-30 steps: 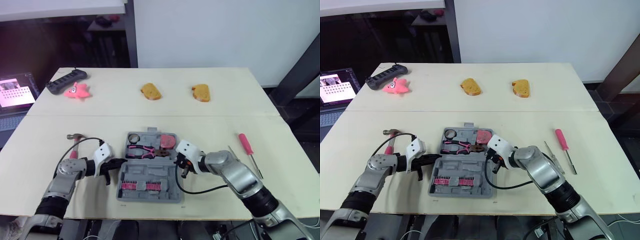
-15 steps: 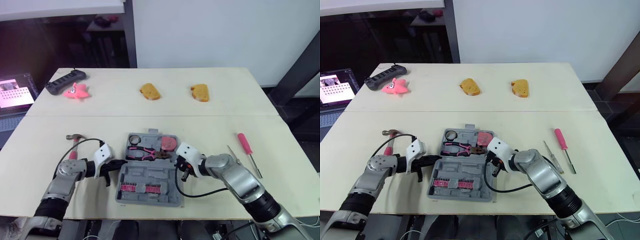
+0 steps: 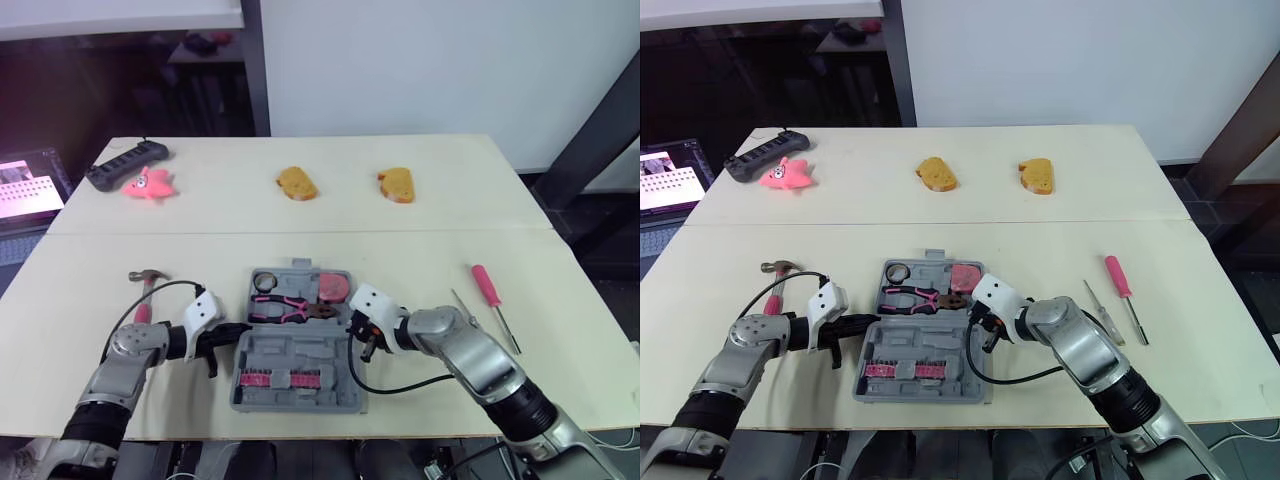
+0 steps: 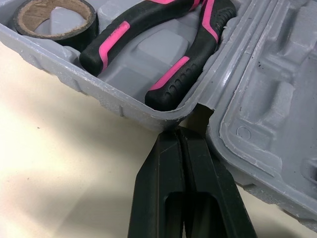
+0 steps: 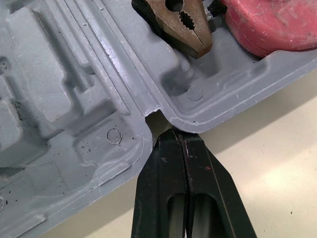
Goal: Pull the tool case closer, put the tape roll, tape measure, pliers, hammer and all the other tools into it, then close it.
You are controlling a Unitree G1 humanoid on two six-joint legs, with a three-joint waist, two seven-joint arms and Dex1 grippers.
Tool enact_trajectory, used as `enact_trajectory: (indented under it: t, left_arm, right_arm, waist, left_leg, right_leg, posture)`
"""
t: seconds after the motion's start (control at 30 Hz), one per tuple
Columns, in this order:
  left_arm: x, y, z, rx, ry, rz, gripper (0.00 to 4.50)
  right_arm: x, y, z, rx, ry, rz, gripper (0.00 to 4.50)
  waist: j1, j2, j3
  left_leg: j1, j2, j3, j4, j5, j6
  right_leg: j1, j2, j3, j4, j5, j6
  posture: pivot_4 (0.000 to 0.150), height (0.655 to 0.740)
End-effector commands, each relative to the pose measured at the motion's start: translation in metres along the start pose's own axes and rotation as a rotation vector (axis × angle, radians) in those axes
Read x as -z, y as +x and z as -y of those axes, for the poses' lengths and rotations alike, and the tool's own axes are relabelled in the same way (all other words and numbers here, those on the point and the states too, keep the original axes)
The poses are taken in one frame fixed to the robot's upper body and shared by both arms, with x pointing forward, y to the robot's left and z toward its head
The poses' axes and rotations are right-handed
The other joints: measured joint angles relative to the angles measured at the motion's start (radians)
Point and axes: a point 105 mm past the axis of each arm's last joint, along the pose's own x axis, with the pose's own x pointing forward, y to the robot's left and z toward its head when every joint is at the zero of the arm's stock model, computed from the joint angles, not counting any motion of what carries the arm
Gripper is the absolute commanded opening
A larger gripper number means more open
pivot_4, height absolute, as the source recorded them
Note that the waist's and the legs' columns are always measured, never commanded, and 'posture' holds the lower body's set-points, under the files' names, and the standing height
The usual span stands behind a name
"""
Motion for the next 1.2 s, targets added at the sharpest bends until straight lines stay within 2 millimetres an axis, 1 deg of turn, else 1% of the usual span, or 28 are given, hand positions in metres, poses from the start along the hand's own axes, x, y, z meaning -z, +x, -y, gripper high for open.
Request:
enact_trajectory:
  t: [0.03, 0.47, 0.63, 0.67, 0.77, 0.87, 1.03, 1.1, 1.2]
  left_arm:
    - [0.007, 0.006, 0.011, 0.051, -0.013, -0.018, 0.06]
    - [0.008, 0.002, 0.008, 0.033, -0.012, -0.028, 0.06]
    - [0.009, -0.001, 0.004, 0.014, -0.004, -0.032, 0.06]
    - [0.009, -0.005, 0.003, 0.006, -0.003, -0.035, 0.06]
    - [0.012, -0.025, -0.004, -0.03, -0.003, -0.048, 0.06]
    - [0.012, -0.041, -0.008, -0.048, -0.001, -0.053, 0.06]
    - [0.009, -0.068, -0.015, -0.08, 0.003, -0.049, 0.06]
    - [0.002, -0.081, -0.012, -0.067, 0.013, -0.026, 0.06]
    - [-0.01, -0.114, -0.007, -0.05, 0.026, 0.018, 0.06]
  right_arm:
    - [0.006, 0.011, -0.009, -0.027, 0.008, -0.028, 0.0]
    - [0.006, 0.008, -0.008, -0.026, 0.0, -0.024, 0.0]
    - [0.012, 0.004, -0.002, -0.006, 0.002, -0.028, 0.0]
    - [0.014, 0.002, 0.002, 0.006, 0.007, -0.027, 0.0]
    - [0.021, -0.015, 0.02, 0.056, 0.001, -0.022, 0.0]
    - [0.025, -0.029, 0.03, 0.075, 0.001, 0.005, 0.0]
    - [0.036, -0.059, 0.05, 0.124, 0.072, 0.067, 0.0]
    - [0.038, -0.076, 0.051, 0.118, 0.096, 0.123, 0.0]
    - [0.042, -0.112, 0.052, 0.12, 0.133, 0.222, 0.0]
  waist:
    - [-0.001, 0.0, 0.0]
    - [-0.005, 0.0, 0.0]
    - [-0.005, 0.0, 0.0]
    - [-0.005, 0.0, 0.0]
    - [-0.005, 0.0, 0.0]
    - [-0.002, 0.0, 0.002]
    - [0.003, 0.0, 0.008]
    - [0.005, -0.001, 0.009]
    - [0.004, -0.001, 0.01]
  left_leg:
    - [0.0, 0.0, 0.0, 0.0, 0.0, 0.0]
    - [0.0, 0.0, 0.0, 0.0, 0.0, 0.0]
    - [0.0, 0.0, 0.0, 0.0, 0.0, 0.0]
    - [0.0, 0.0, 0.0, 0.0, 0.0, 0.0]
    - [-0.001, 0.0, 0.0, 0.0, 0.0, 0.0]
    - [-0.002, 0.0, 0.0, -0.001, 0.0, 0.0]
    - [-0.004, 0.0, 0.0, -0.002, 0.0, 0.0]
    - [-0.007, 0.0, 0.0, -0.001, 0.0, 0.0]
    - [-0.017, 0.0, 0.0, 0.0, 0.0, 0.0]
  right_leg:
    - [0.0, 0.0, 0.0, 0.0, 0.0, 0.0]
    - [0.0, 0.0, 0.0, 0.0, 0.0, 0.0]
    - [0.0, 0.0, 0.0, 0.0, 0.0, 0.0]
    - [0.0, 0.0, 0.0, 0.0, 0.0, 0.0]
    - [-0.001, 0.0, 0.0, 0.0, 0.0, 0.0]
    - [-0.003, 0.0, 0.0, -0.001, 0.0, 0.001]
    - [-0.004, 0.0, 0.0, -0.001, -0.001, 0.0]
    - [-0.006, 0.0, 0.0, -0.001, -0.001, 0.0]
    - [-0.015, -0.001, 0.0, 0.0, 0.0, 0.001]
  posture:
    - [0.15, 0.74]
    - [0.15, 0.74]
    - [0.15, 0.74]
    - [0.15, 0.74]
    - [0.15, 0.74]
    - [0.15, 0.74]
    - [0.15, 0.74]
    - [0.15, 0.74]
    - [0.15, 0.74]
